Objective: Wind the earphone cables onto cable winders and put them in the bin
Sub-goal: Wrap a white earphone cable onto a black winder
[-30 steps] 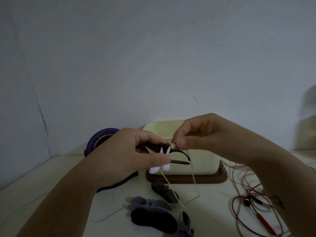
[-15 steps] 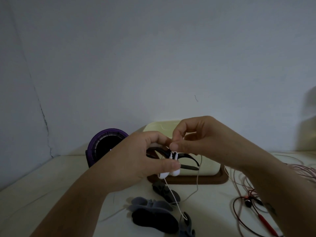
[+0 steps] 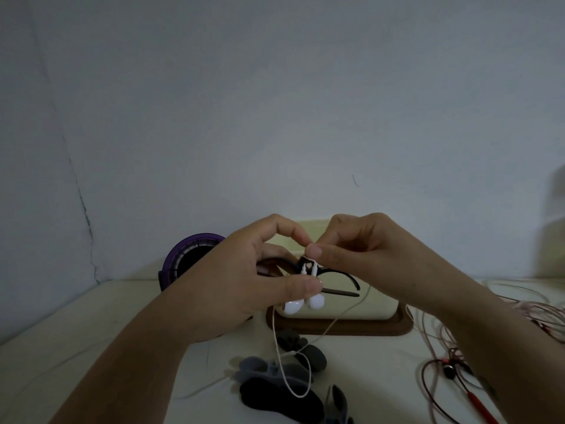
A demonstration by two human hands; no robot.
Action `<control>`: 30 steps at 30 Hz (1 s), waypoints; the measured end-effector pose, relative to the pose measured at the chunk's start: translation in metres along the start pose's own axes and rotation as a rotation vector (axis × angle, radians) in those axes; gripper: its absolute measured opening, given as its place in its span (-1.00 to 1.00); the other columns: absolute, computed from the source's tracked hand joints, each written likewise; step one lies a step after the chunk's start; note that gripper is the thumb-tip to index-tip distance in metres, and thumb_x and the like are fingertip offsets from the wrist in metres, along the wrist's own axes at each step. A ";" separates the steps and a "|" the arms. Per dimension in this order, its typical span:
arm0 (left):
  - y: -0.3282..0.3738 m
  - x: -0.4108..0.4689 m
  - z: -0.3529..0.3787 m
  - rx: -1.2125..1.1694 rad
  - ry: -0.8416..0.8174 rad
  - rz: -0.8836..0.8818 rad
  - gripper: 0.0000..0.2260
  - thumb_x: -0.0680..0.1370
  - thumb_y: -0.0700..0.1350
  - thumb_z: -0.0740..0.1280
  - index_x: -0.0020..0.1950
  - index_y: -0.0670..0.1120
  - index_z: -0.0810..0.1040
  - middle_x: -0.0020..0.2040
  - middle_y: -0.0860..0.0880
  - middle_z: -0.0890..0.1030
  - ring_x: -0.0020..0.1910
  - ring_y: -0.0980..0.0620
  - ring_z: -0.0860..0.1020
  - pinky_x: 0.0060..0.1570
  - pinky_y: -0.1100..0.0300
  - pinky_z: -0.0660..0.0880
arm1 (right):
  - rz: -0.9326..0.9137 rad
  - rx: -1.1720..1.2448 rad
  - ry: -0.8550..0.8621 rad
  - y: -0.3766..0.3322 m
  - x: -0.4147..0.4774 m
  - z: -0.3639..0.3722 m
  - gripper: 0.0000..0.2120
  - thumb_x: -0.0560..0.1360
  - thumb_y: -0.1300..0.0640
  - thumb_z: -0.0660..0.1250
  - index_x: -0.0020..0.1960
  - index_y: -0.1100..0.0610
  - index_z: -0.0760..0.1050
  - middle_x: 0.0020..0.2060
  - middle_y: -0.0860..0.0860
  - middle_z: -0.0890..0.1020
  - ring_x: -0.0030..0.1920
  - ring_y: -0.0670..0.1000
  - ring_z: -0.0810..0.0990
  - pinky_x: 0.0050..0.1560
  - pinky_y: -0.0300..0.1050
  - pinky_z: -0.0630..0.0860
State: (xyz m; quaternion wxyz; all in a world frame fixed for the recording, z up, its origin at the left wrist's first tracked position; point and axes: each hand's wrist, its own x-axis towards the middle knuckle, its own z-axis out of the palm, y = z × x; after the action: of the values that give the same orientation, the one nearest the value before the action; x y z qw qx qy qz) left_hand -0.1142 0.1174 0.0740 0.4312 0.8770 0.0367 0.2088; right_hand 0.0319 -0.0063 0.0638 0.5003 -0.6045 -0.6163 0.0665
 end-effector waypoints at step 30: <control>-0.020 0.011 -0.005 -0.156 0.242 -0.038 -0.75 0.22 0.07 0.41 -0.14 0.07 0.68 -0.19 0.09 0.71 -0.21 0.17 0.66 -0.27 0.44 0.50 | -0.032 -0.033 0.272 0.034 0.004 0.043 -0.84 0.56 0.13 0.25 -0.11 -0.07 0.56 -0.36 -0.16 0.56 -0.35 -0.20 0.45 -0.28 -0.38 0.36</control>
State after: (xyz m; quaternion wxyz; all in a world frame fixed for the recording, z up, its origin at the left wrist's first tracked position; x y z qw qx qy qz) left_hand -0.1038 0.1363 0.0649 0.4945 0.8083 0.0886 0.3070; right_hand 0.0253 0.0285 0.0216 0.5704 -0.6062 -0.5532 -0.0341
